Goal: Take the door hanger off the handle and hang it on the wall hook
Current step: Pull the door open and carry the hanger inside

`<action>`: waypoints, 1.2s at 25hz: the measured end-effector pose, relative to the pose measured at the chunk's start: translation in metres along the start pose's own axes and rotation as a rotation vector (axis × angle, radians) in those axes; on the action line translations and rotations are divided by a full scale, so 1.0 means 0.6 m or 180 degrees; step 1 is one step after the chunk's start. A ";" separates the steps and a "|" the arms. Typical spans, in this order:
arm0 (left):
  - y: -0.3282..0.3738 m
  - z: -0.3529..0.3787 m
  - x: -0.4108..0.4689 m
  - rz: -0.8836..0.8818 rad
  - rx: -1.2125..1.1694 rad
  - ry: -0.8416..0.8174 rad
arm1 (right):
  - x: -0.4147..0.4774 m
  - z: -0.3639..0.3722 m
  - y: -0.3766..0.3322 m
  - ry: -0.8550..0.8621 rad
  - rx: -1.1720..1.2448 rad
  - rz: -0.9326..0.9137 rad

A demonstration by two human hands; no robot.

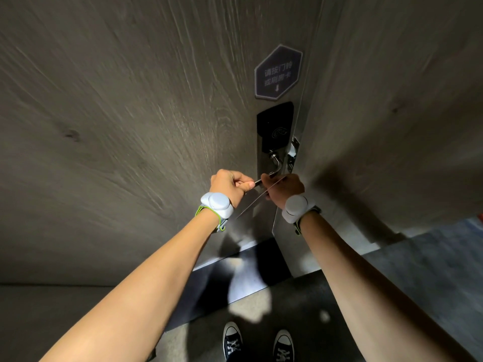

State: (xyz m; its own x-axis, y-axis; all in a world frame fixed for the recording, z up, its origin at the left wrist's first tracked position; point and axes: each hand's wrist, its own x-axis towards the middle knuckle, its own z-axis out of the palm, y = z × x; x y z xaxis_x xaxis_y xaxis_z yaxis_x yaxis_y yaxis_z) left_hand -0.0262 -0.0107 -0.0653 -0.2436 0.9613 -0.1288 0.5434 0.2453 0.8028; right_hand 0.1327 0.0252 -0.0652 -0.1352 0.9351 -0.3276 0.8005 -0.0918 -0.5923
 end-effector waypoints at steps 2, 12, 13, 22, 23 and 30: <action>-0.001 0.001 0.001 -0.0001 0.0009 0.0000 | 0.002 0.000 0.001 0.0105 -0.0016 0.0007; 0.000 -0.003 0.003 -0.0005 -0.0004 -0.0038 | 0.005 0.007 -0.002 0.0192 0.0607 0.0287; 0.001 -0.003 0.002 -0.0011 -0.0008 -0.0018 | 0.005 0.006 -0.002 0.0167 0.0643 0.0283; 0.013 -0.002 0.007 -0.0133 0.0173 0.0020 | 0.005 -0.003 -0.014 0.0162 0.0542 0.0266; 0.013 -0.003 0.009 -0.0152 0.0186 0.0024 | 0.008 -0.003 -0.015 0.0159 0.0587 0.0252; 0.024 -0.015 0.039 -0.0234 0.0258 0.0071 | 0.036 -0.012 -0.031 -0.0006 0.0854 0.0188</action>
State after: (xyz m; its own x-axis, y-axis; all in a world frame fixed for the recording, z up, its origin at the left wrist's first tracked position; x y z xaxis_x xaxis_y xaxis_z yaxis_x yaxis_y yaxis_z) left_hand -0.0311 0.0141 -0.0513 -0.3026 0.9375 -0.1719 0.5865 0.3253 0.7418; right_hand 0.1191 0.0495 -0.0557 -0.0941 0.9248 -0.3686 0.6238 -0.2338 -0.7458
